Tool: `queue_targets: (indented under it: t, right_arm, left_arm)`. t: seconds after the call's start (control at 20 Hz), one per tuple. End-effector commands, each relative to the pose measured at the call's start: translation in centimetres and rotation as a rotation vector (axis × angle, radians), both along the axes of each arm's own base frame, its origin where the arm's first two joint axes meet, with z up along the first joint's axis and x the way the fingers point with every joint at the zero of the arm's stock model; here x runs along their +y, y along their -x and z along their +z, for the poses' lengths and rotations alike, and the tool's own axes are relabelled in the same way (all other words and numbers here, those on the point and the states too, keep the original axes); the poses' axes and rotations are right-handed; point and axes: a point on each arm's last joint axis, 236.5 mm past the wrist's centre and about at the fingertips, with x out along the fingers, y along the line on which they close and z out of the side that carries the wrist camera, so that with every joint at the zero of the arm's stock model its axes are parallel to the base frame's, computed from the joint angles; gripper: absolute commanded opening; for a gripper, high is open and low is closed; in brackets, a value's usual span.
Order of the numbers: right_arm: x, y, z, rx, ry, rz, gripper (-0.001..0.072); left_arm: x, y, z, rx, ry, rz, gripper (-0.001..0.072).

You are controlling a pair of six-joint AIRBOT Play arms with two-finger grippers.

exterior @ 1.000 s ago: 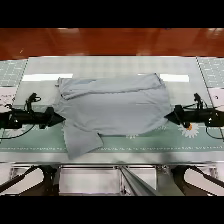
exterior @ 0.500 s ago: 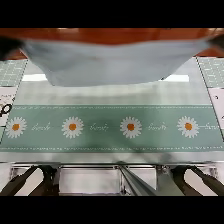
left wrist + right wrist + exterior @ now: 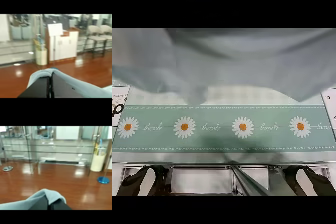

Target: Fold the shirts.

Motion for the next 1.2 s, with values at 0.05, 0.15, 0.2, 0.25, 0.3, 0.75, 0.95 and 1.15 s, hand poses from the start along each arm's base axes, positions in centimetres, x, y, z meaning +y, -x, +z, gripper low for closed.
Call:
queue_targets:
  t: [0.05, 0.15, 0.2, 0.25, 0.3, 0.75, 0.95, 1.15]
  right_arm:
    - [-1.3, 6.4, -0.7, 0.007, 0.055, -0.175, 0.0023]
    - [-2.0, 7.6, -2.3, 0.033, 0.044, -0.224, 0.0023]
    - [-2.1, 7.7, -3.2, 0.05, 0.04, -0.227, 0.0023]
    - [-2.2, 7.2, -4.3, 0.078, 0.028, -0.225, 0.0023]
    - [-2.3, 6.2, -5.6, 0.114, 0.01, -0.212, 0.0023]
    - [-1.4, -8.5, -24.2, 0.6, -0.235, 0.117, 0.0023]
    - [-1.1, -16.8, -33.9, 0.775, -0.267, 0.157, 0.0023]
    - [0.2, -26.1, -42.0, 0.815, -0.302, 0.126, 0.0023]
  left_arm:
    - [2.8, 6.5, 0.7, -0.074, -0.081, 0.302, 0.0019]
    - [4.3, 7.6, -0.9, -0.012, -0.064, 0.386, 0.0019]
    - [4.7, 7.6, -2.1, 0.037, -0.046, 0.402, 0.0019]
    - [5.1, 7.0, -3.6, 0.093, -0.036, 0.404, 0.0019]
    - [5.4, 6.0, -5.0, 0.146, -0.028, 0.398, 0.0019]
    - [7.4, -10.0, -28.0, 0.74, 0.225, 0.181, 0.0019]
    - [6.7, -17.4, -37.5, 0.897, 0.23, 0.143, 0.0019]
    - [7.9, -25.8, -44.1, 0.922, 0.266, 0.228, 0.0019]
